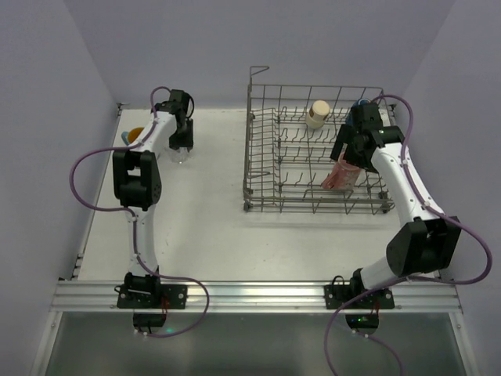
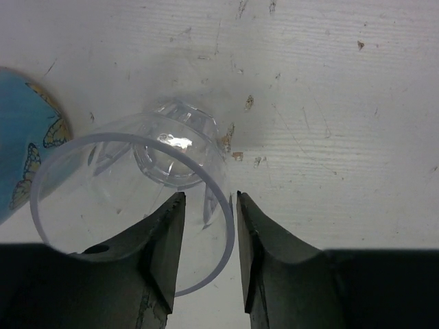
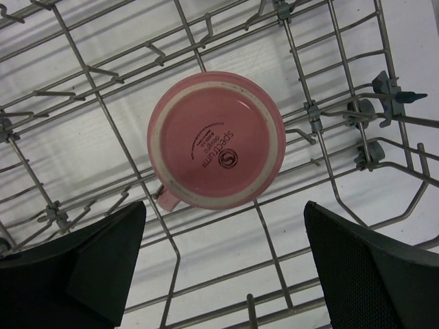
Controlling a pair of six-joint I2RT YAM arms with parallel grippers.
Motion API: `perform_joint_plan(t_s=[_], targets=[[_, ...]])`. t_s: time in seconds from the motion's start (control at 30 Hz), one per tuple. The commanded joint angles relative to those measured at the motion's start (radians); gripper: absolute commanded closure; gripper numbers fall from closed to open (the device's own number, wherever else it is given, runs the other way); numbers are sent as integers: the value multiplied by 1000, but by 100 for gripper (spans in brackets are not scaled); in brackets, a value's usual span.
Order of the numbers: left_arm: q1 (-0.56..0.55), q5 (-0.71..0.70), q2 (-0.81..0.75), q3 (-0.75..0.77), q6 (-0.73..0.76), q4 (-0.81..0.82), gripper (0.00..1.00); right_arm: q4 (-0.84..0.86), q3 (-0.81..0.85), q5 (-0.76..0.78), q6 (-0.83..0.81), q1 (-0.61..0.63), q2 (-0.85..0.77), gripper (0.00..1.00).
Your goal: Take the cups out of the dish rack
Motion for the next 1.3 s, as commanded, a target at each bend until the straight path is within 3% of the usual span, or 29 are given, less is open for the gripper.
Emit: perform_joint_plan(t_s=[0.0,0.33,0.8,1.27], targets=[[6,3,0,32,1,-11,59,49,-1,16,22,-11,35,1],[6,40,-59,28,-16,6,44,-11,113,27,160,-14,175,1],[2,84,-193,69,-14,-16,35,-123,194,27,283,-14,287,1],[-56,106,-293,86,-12,-19,30,-147,225,6,301,-15,393,1]])
